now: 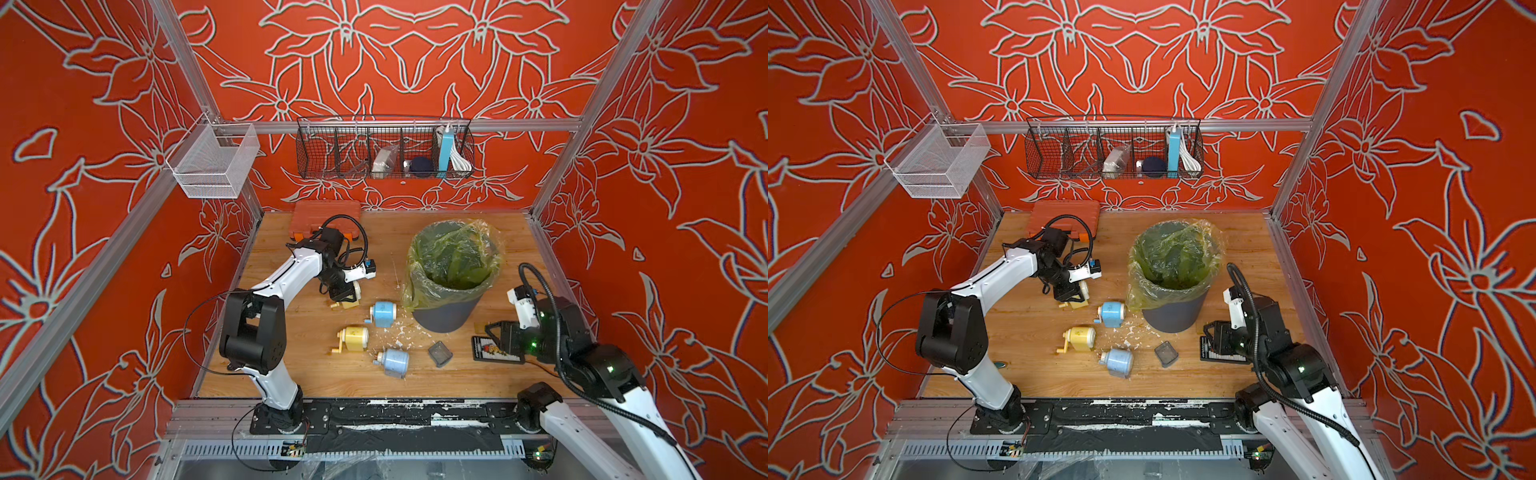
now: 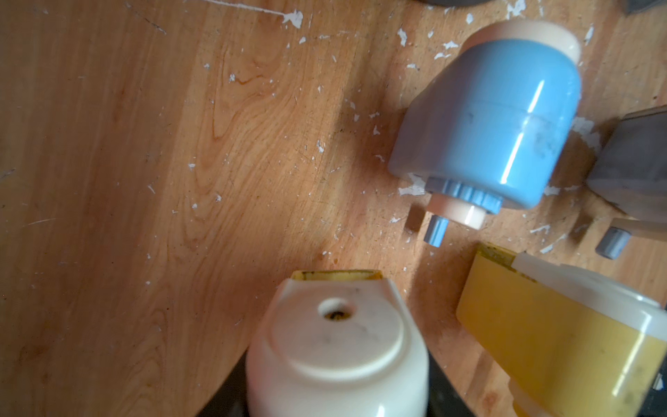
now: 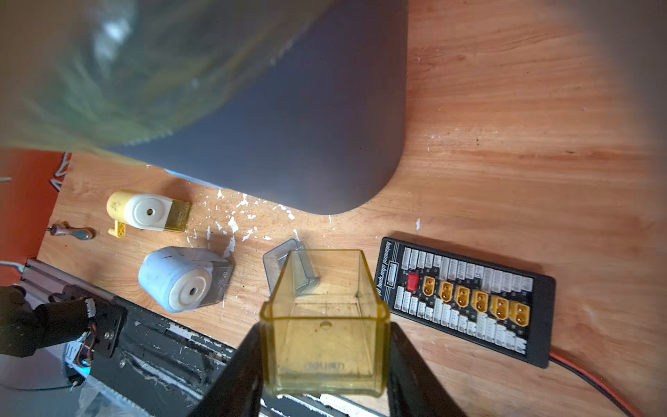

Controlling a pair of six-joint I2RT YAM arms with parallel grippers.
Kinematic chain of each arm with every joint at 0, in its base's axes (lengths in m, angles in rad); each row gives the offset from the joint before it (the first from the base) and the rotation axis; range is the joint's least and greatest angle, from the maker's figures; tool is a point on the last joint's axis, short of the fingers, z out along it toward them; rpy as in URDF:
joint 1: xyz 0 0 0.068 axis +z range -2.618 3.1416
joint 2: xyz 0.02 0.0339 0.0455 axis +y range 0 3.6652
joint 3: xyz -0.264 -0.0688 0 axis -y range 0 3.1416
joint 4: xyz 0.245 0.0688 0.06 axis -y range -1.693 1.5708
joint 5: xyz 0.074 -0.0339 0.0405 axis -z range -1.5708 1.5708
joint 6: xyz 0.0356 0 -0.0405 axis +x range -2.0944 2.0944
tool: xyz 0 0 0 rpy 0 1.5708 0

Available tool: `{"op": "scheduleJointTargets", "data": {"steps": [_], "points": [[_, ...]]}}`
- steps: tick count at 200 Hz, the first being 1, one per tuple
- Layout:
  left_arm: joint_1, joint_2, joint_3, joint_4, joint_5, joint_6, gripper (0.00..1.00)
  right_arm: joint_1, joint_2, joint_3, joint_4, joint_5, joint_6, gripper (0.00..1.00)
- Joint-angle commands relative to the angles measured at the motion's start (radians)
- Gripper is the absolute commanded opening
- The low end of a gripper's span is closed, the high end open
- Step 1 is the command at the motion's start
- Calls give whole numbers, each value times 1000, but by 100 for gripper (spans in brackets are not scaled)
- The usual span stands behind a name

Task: Take out the pencil sharpener tray and clean the shavings
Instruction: Place the pencil sharpener at the center of the board.

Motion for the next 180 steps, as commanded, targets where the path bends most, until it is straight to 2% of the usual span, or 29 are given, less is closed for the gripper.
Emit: {"op": "scheduleJointTargets", "data": {"steps": [1,32,74,97,126,146,180], "points": [[3,2,-28,52,-11,-14,0,122,-21,-91,82,247,166,0],[3,-10,-81,94,-25,-21,0,408,-14,-206,216,623,249,0],[0,-3,-118,121,-9,-40,2,681,154,-335,516,914,287,0],[-4,3,-132,141,-14,-48,9,738,232,-427,693,973,307,0],[-9,4,-148,159,-20,-54,22,744,255,-516,734,970,410,0],[-16,8,-153,165,-27,-58,30,745,241,-552,722,952,450,21],[-29,21,-167,184,-53,-64,42,744,238,-586,766,885,428,55]]}}
